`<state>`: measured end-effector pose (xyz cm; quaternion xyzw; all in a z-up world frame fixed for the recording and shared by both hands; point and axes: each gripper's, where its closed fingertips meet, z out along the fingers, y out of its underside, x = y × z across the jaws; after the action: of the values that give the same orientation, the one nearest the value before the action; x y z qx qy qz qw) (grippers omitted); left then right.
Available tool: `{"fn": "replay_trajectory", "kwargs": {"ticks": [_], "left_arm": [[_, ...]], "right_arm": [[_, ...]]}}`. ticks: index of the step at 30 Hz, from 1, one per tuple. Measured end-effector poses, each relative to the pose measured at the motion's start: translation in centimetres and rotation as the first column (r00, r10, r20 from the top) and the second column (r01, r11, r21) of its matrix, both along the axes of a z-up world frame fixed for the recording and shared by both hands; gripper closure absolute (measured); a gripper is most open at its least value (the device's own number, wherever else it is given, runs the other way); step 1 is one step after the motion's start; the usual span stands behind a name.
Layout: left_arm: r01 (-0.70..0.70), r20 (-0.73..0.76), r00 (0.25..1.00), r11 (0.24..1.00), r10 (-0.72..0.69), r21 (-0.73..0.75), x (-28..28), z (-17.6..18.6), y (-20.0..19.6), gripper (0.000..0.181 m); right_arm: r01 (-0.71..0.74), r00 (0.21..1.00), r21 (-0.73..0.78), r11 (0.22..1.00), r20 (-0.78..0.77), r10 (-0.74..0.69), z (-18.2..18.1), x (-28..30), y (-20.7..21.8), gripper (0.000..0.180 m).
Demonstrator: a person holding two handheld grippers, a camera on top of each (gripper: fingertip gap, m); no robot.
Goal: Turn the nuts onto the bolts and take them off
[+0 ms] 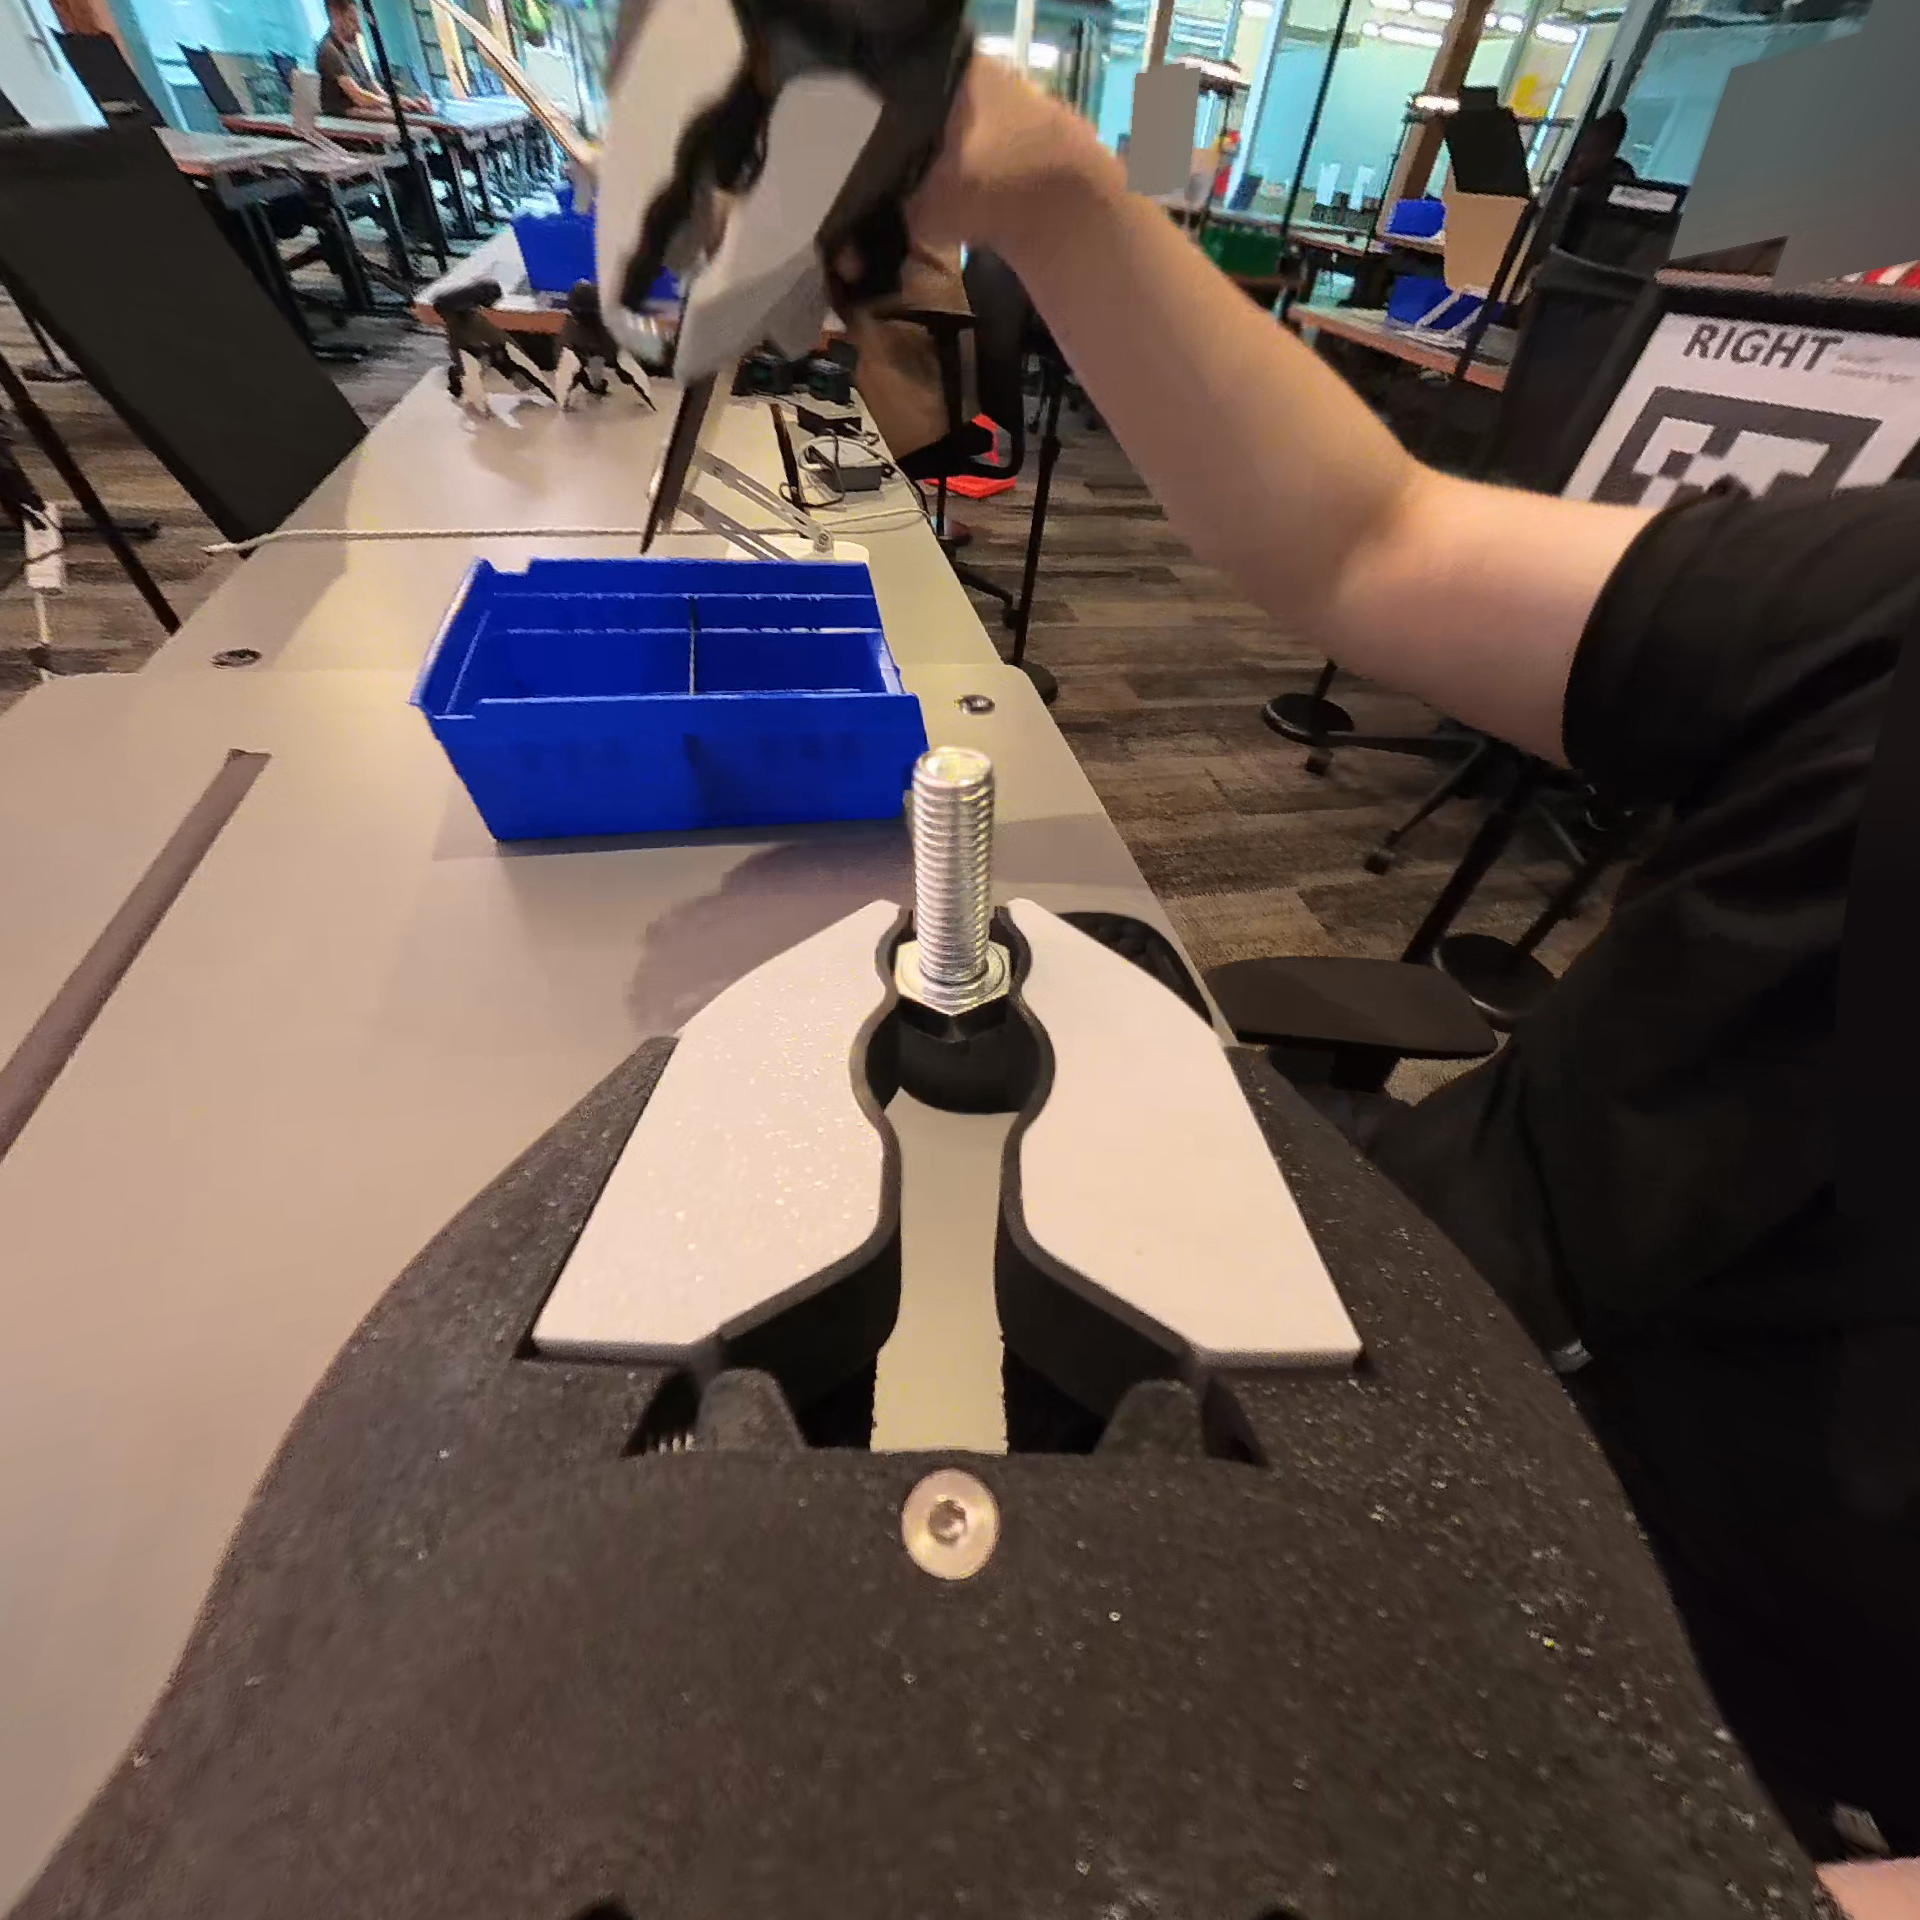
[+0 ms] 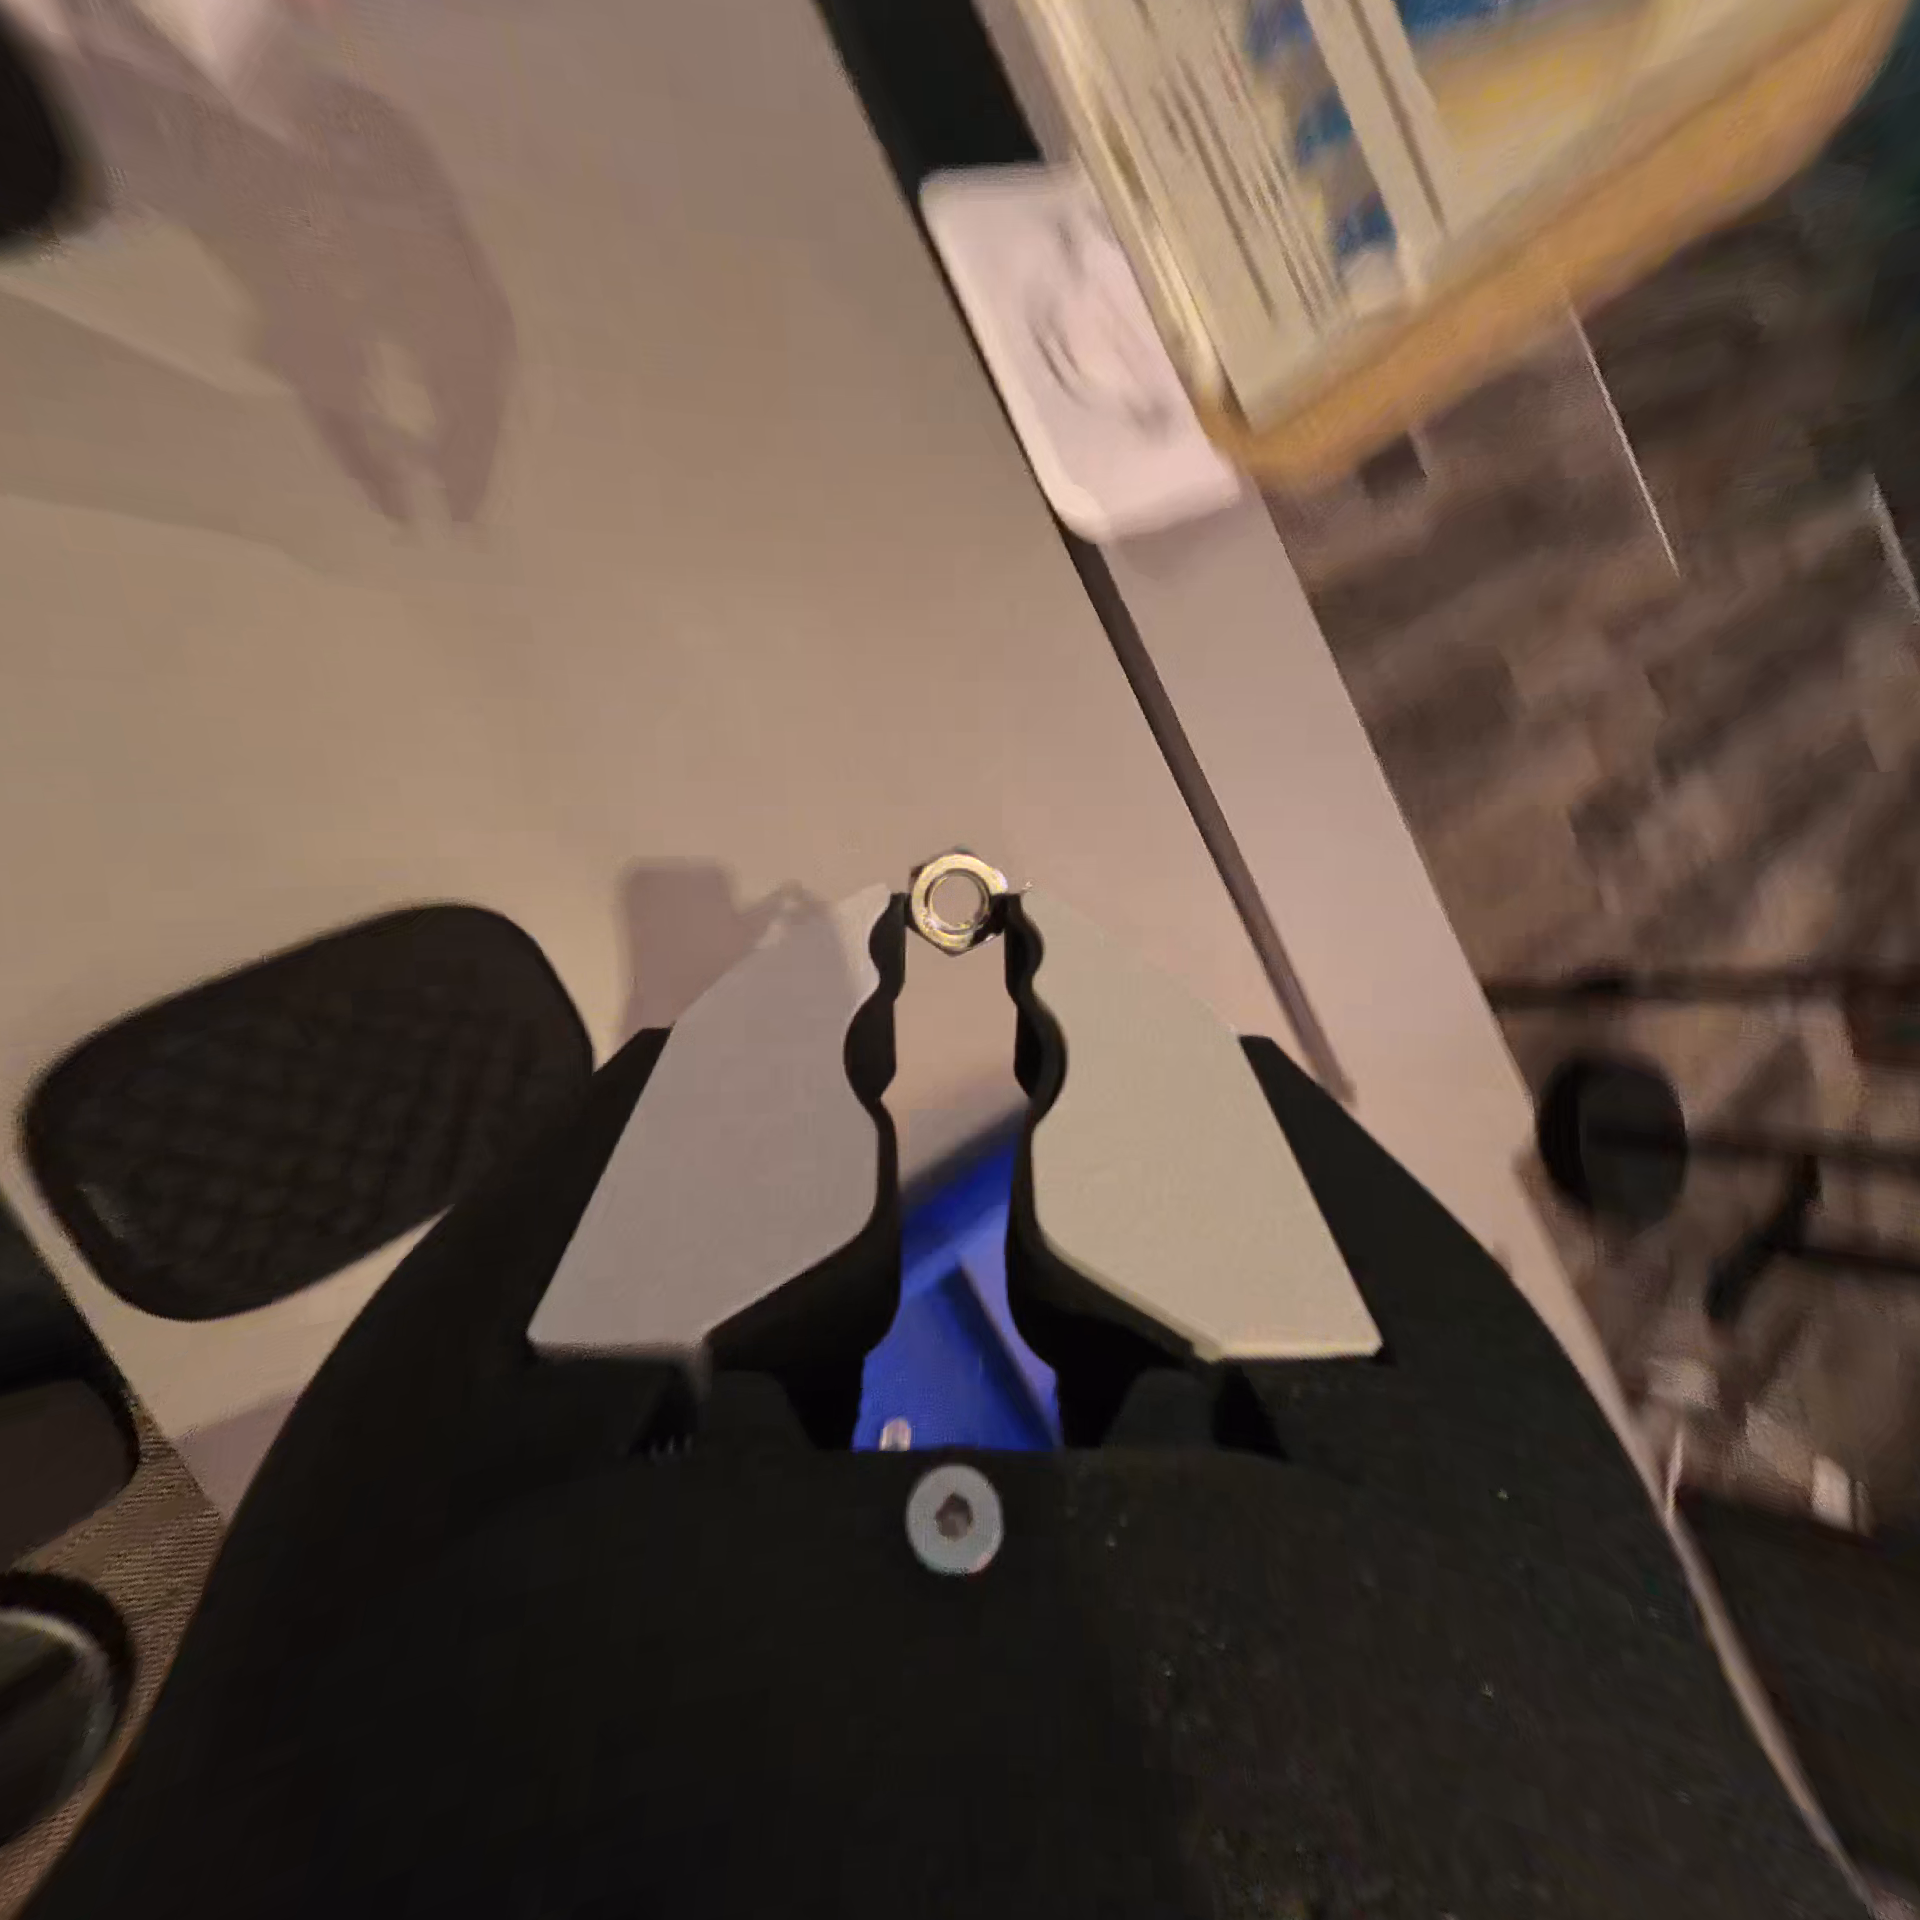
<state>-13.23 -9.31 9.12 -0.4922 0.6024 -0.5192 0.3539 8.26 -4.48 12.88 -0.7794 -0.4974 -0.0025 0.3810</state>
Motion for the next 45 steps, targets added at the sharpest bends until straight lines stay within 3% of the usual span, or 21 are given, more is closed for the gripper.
{"fn": "replay_trajectory", "kwargs": {"ticks": [4,9,13,17,28,41,45], "left_arm": [[-0.074,0.092,0.993,0.997,0.077,-0.037,-0.3,1.7,1.2,0.167],[-0.171,0.143,0.972,0.980,0.185,-0.106,0.2,2.3,3.4,0.166],[-0.199,0.096,0.974,0.977,0.206,-0.079,1.2,1.1,3.9,0.166],[-0.184,0.096,0.977,0.979,0.193,-0.090,2.1,1.3,3.2,0.166],[-0.169,0.078,0.983,0.986,0.169,-0.002,3.4,2.0,1.3,0.166],[-0.167,0.063,0.984,0.985,0.169,-0.034,3.1,1.5,1.4,0.166],[-0.189,0.063,0.980,0.982,0.189,-0.015,3.0,1.8,1.6,0.166]], "right_arm": [[0.335,0.942,-0.076,0.939,0.022,-0.334,-5.8,11.5,-0.4,0.162],[0.543,0.834,-0.255,0.800,0.052,-0.550,-14.8,19.6,-3.0,0.162],[0.626,0.771,-0.359,0.692,0.150,-0.619,-21.4,23.6,-4.5,0.162],[0.654,0.746,-0.400,0.642,0.200,-0.635,-25.2,25.2,-5.1,0.162],[0.682,0.709,-0.428,0.593,0.185,-0.681,-27.0,26.9,-4.4,0.162],[0.697,0.698,-0.418,0.583,0.211,-0.684,-27.7,27.6,-4.5,0.155],[0.689,0.708,-0.362,0.628,0.150,-0.690,-24.5,26.9,-4.5,0.155]]}}
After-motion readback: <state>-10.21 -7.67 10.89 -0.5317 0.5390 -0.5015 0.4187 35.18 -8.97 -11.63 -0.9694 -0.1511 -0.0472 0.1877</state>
